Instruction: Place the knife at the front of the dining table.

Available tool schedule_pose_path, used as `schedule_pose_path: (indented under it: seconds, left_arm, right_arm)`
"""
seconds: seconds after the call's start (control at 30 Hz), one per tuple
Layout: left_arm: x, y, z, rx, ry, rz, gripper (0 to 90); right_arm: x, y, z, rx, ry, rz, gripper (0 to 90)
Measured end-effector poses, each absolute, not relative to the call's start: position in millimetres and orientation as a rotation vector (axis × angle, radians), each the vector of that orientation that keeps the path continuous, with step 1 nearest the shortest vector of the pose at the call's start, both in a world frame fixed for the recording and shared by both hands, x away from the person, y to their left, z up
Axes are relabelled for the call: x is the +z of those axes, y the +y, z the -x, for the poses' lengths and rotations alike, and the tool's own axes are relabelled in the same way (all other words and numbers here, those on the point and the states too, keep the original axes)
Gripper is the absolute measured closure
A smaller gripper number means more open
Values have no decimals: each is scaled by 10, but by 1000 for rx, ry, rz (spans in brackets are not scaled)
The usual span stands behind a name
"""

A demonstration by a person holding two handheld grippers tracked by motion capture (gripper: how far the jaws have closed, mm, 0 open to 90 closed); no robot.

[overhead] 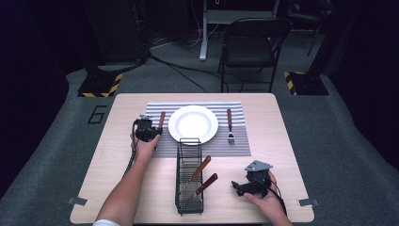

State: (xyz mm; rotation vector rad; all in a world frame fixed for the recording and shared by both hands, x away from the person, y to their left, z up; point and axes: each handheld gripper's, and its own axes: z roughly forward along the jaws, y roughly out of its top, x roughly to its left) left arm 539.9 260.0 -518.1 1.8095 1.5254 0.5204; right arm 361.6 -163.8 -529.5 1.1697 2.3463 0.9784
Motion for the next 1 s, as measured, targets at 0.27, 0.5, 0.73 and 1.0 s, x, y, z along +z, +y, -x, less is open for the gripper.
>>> schedule_pose_path:
  seconds: [0.27, 0.5, 0.73, 1.0]
  left_arm:
    - [-5179, 2605, -5381, 493, 1522, -1800, 591]
    - [-5048, 2645, -5267, 479, 1462, -1777, 533]
    - [-4814, 2841, -5005, 453, 1422, -1717, 507]
    - [-4586, 3115, -4653, 444, 1398, -1679, 486]
  right_arm:
    - [-5295, -1638, -3616, 979, 2346, -1169, 0]
    - [-5295, -1638, -3616, 978, 2346, -1169, 0]
    - [-5295, -1638, -3616, 978, 2347, -1169, 0]
    - [-5295, -1638, -3616, 978, 2347, -1170, 0]
